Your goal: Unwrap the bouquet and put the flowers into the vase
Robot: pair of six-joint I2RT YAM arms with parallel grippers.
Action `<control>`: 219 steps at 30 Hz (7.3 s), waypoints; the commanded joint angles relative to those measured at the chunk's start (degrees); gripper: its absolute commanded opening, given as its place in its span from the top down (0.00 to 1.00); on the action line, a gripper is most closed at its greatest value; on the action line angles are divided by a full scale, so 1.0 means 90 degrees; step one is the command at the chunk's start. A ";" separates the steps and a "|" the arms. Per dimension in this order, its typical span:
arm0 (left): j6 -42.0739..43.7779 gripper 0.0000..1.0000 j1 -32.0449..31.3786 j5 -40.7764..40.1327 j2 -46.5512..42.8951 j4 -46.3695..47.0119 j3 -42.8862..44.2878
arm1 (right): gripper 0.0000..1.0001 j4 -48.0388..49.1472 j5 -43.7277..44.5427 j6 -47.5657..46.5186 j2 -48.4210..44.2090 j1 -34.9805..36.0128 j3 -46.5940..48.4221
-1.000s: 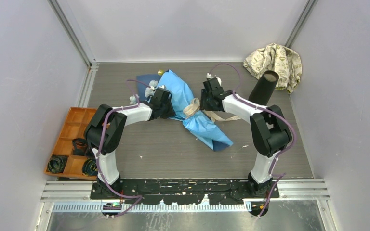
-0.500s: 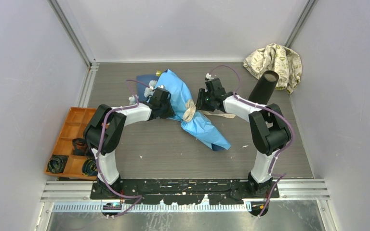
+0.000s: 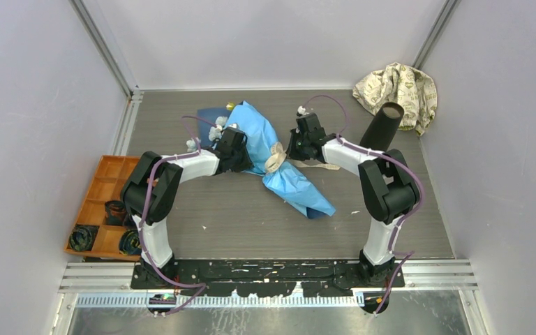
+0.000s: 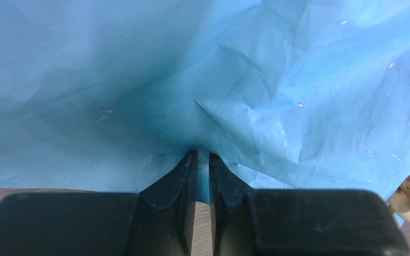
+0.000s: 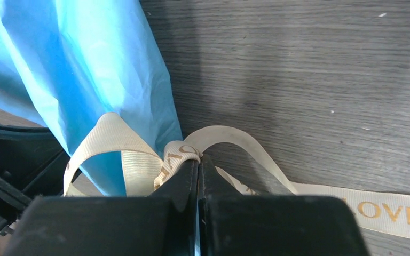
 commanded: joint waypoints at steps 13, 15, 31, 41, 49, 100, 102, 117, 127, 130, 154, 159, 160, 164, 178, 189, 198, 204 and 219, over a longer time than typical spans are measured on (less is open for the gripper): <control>0.0233 0.83 0.0256 -0.0386 0.0315 -0.1009 -0.0386 | 0.99 -0.1068 0.2138 -0.0308 -0.2524 0.0033 0.0070; 0.0238 0.83 0.0267 -0.0394 0.0323 -0.0998 -0.0397 | 0.99 -0.1239 0.2217 -0.0360 -0.2784 0.0030 0.0112; 0.0282 0.83 0.0479 -0.0433 0.0618 -0.0901 -0.0463 | 0.99 -0.2869 0.3290 -0.0910 -0.5352 0.0035 0.1298; 0.0321 0.83 0.0567 -0.0486 0.0661 -0.0973 -0.0478 | 0.96 -0.3417 0.3579 -0.0910 -0.6001 0.0033 0.1563; 0.0257 0.84 0.0542 0.0088 -0.0147 -0.1108 -0.0522 | 0.91 -0.3656 0.2416 -0.0466 -0.5689 0.0033 0.1093; -0.1031 0.81 -0.0685 0.1696 -0.3362 -0.0671 -0.1982 | 0.64 -0.1454 0.1684 0.1024 -0.0866 0.2760 -0.0267; -0.1074 0.82 -0.0813 0.1691 -0.3068 -0.0383 -0.2054 | 0.64 -0.1492 0.1677 0.1024 -0.0925 0.2774 -0.0214; -0.0698 0.85 -0.0827 -0.0626 -0.2118 -0.1632 -0.1973 | 0.39 -0.2440 0.3165 0.0819 -0.2737 0.2919 -0.0436; -0.0675 0.85 -0.0835 -0.0904 -0.2058 -0.1865 -0.2081 | 0.37 -0.1371 0.1910 0.1356 -0.2269 0.2002 -0.0902; -0.0656 0.85 -0.0833 -0.0932 -0.2116 -0.1871 -0.2150 | 0.37 -0.0721 0.0987 0.1678 -0.2184 0.1508 -0.1152; -0.0500 0.85 -0.0820 -0.0708 -0.2114 -0.1733 -0.2159 | 0.38 0.3338 -0.2102 0.2690 0.0075 0.0325 -0.2173; -0.0499 0.85 -0.0817 -0.0709 -0.2106 -0.1731 -0.2160 | 0.41 0.4064 -0.2371 0.3033 0.0052 0.0300 -0.2619; -0.0495 0.85 -0.0816 -0.0699 -0.2092 -0.1728 -0.2142 | 0.41 0.4112 -0.2412 0.3055 -0.0017 0.0282 -0.2686; -0.0480 0.85 -0.0815 -0.0655 -0.2085 -0.1747 -0.2110 | 0.40 0.4086 -0.2331 0.3061 -0.0408 0.0190 -0.3041; -0.0490 0.86 -0.0817 -0.0493 -0.1942 -0.1757 -0.1974 | 0.39 0.4699 -0.2526 0.3234 -0.1097 -0.0028 -0.4061; -0.0471 0.86 -0.0819 -0.0503 -0.2028 -0.1774 -0.2003 | 0.37 0.5678 -0.2391 0.3887 -0.1379 -0.0093 -0.4503; -0.0451 0.86 -0.0823 -0.0469 -0.2032 -0.1719 -0.2022 | 0.36 0.6599 -0.2807 0.4287 -0.1186 -0.0101 -0.4624; -0.0451 0.86 -0.0825 -0.0444 -0.1971 -0.1678 -0.2042 | 0.40 0.6690 -0.3188 0.4231 -0.0673 -0.0097 -0.4371; -0.0446 0.86 -0.0824 -0.0454 -0.1899 -0.1690 -0.2032 | 0.89 0.5455 -0.3083 0.3596 -0.1021 0.0035 -0.3914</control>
